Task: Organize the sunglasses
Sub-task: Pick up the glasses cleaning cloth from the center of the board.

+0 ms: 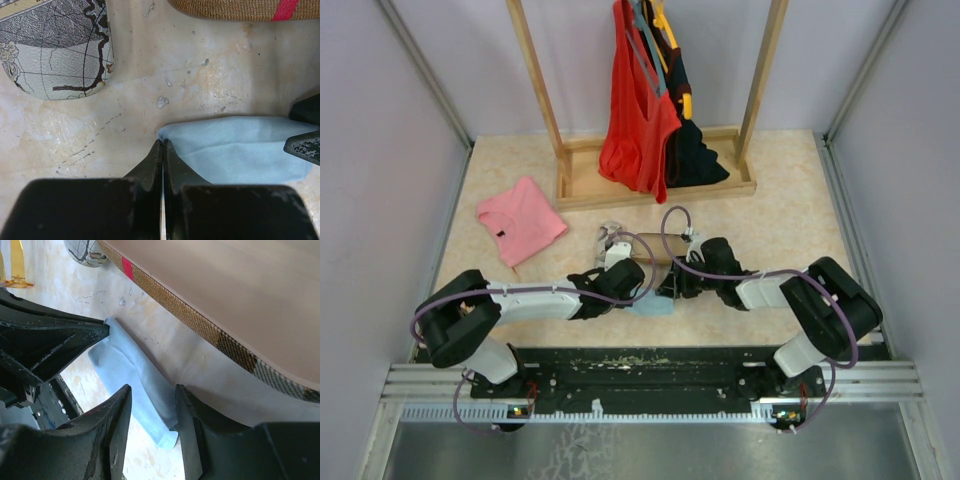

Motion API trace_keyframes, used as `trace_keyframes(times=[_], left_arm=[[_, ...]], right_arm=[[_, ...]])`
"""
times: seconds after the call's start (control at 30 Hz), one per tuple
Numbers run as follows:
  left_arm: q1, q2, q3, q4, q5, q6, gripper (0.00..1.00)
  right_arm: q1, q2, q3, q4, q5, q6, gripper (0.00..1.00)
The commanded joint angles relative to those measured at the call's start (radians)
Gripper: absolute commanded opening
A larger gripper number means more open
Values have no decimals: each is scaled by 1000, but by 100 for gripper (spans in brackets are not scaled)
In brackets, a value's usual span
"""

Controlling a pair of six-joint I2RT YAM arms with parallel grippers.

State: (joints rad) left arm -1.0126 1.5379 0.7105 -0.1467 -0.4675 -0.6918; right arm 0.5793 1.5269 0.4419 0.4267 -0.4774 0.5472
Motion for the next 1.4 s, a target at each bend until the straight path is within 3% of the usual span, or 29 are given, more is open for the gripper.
trace_keyframes(times=[0.0, 0.37, 0.9, 1.13, 1.37], left_arm=[[14, 50, -26, -126, 17, 14, 0], [14, 51, -25, -126, 16, 15, 0], [14, 49, -27, -126, 20, 14, 0], [14, 51, -22, -126, 21, 13, 0], [14, 54, -19, -116, 33, 15, 0]], right_arm=[[-4, 13, -21, -154, 19, -11, 41], [-4, -99, -25, -269, 162, -10, 45], [-6, -85, -17, -288, 179, 19, 48], [-5, -34, -20, -243, 161, 36, 39], [-5, -28, -34, -211, 147, 45, 24]])
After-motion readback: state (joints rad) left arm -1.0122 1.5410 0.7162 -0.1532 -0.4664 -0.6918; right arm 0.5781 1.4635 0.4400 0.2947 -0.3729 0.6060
